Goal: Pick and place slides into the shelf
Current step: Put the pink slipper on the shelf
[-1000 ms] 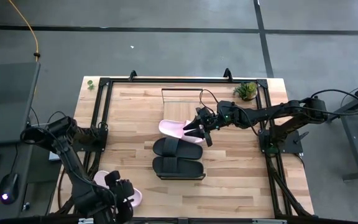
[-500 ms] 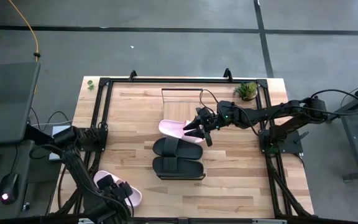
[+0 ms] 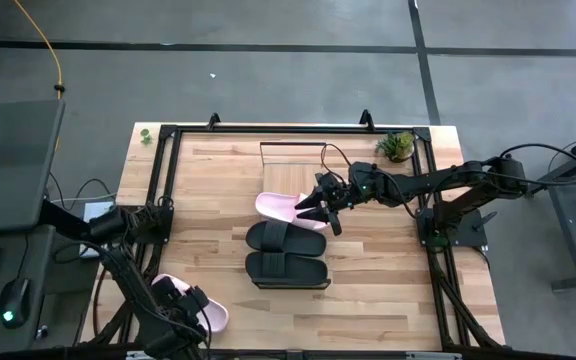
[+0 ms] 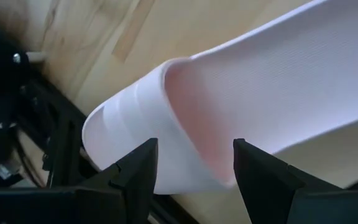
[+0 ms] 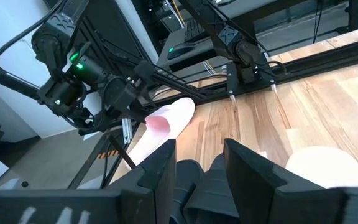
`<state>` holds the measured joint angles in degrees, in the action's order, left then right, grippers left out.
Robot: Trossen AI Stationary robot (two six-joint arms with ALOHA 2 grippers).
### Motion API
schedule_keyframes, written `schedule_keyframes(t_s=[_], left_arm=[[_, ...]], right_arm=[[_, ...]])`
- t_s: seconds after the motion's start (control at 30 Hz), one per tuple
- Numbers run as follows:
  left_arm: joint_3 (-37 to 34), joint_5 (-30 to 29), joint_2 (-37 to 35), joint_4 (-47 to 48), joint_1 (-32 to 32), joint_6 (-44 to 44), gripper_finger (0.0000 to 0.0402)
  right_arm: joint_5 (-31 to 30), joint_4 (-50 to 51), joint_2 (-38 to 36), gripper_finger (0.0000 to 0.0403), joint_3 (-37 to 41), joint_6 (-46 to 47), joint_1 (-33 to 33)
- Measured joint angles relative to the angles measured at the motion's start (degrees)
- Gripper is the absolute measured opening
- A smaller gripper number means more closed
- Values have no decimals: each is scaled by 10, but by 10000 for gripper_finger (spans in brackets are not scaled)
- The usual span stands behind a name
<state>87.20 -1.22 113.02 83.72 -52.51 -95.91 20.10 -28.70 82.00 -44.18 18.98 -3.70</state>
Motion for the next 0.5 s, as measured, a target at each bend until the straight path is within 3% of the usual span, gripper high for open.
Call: schedule_keyframes(t_s=[0.17, 0.5], left_arm=[[0, 21, 10, 10, 0, 0, 193], [-2, -2, 12, 9, -1, -4, 193]], right_arm=[[0, 4, 0, 126, 0, 1, 0], [0, 4, 0, 126, 0, 4, 0]])
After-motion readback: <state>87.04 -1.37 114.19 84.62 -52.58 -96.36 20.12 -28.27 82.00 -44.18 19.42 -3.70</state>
